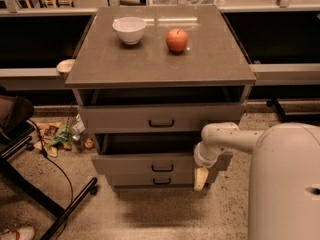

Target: Open middle drawer

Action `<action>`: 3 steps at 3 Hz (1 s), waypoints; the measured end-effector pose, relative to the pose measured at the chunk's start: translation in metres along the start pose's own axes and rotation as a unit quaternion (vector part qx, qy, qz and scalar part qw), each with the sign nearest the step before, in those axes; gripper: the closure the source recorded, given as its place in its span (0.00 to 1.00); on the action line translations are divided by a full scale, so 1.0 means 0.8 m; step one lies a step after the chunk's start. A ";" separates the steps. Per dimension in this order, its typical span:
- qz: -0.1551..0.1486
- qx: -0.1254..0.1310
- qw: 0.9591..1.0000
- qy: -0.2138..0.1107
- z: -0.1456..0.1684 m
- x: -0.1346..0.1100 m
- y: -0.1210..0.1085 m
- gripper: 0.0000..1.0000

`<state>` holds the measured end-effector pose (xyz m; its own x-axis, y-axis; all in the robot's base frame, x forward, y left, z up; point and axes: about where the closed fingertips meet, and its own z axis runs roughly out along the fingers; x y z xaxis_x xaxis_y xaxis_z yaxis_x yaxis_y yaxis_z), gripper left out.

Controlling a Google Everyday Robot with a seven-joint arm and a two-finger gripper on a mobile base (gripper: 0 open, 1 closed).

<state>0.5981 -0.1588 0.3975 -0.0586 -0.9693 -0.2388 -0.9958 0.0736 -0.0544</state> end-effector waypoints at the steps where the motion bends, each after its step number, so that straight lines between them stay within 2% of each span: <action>1: 0.022 -0.030 0.999 0.011 -0.001 0.009 0.033 0.00; 2: 0.025 -0.033 0.999 0.013 -0.003 0.009 0.038 0.19; 3: 0.028 -0.032 0.999 0.013 -0.010 0.007 0.044 0.42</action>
Offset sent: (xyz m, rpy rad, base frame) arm -0.0756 -0.0072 0.0063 -0.0346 0.1407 -0.0599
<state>0.5622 -0.1632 0.4020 -0.1145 -0.9702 -0.2136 -0.9934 0.1129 0.0199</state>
